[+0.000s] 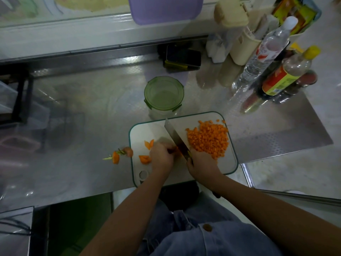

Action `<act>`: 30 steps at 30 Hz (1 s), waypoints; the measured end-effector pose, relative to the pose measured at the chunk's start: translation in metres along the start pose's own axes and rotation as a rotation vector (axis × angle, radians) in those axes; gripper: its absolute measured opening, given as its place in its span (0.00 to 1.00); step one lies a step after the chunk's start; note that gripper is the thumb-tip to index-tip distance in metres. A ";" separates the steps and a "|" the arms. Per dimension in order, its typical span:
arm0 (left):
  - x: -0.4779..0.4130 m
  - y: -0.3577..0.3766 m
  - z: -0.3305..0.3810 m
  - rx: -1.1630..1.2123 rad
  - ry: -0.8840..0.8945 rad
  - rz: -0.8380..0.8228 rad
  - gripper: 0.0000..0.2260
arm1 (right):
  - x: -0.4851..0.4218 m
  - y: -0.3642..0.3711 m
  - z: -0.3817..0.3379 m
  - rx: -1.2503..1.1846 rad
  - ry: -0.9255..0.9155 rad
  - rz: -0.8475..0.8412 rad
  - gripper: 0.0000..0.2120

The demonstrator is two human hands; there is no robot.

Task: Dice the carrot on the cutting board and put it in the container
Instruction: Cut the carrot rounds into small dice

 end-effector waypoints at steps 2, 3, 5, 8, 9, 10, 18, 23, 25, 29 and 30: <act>0.000 0.000 -0.001 0.023 -0.009 0.006 0.07 | -0.001 0.001 0.000 0.004 -0.001 0.013 0.06; 0.000 0.000 -0.001 0.033 -0.007 0.011 0.06 | -0.001 0.002 -0.001 0.008 0.002 0.016 0.06; 0.001 -0.001 -0.002 0.044 0.002 0.021 0.05 | -0.002 0.004 -0.002 0.015 0.012 0.017 0.06; 0.002 0.000 -0.002 0.045 -0.006 0.021 0.05 | -0.003 0.004 -0.004 0.008 0.004 0.034 0.07; 0.002 0.001 -0.002 0.049 -0.009 0.017 0.05 | -0.003 0.003 -0.004 0.001 0.000 0.036 0.07; 0.003 0.001 -0.002 0.053 -0.009 0.015 0.06 | -0.004 0.002 -0.005 -0.006 -0.007 0.037 0.07; 0.004 0.001 -0.005 0.034 -0.019 -0.017 0.07 | 0.002 -0.011 -0.003 -0.043 -0.036 0.076 0.07; 0.005 -0.001 -0.004 0.037 -0.034 0.001 0.06 | 0.003 -0.007 -0.006 -0.001 -0.032 0.013 0.07; 0.006 -0.001 -0.005 0.063 -0.051 0.012 0.06 | 0.002 -0.006 -0.007 0.003 -0.025 0.010 0.07; 0.004 -0.001 -0.006 0.075 -0.081 0.015 0.05 | 0.000 0.001 -0.009 -0.009 -0.005 -0.014 0.06; 0.003 -0.001 -0.006 0.079 -0.082 0.012 0.05 | -0.001 0.003 -0.009 -0.008 0.001 -0.020 0.06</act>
Point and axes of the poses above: each hand's wrist, its own x-axis away from the middle knuckle, its own y-axis out of the palm, z = x × y, the point moved 8 cm from there along -x, towards the middle knuckle, and after that the axes turned 12 degrees about x, right-handed, at the moved point
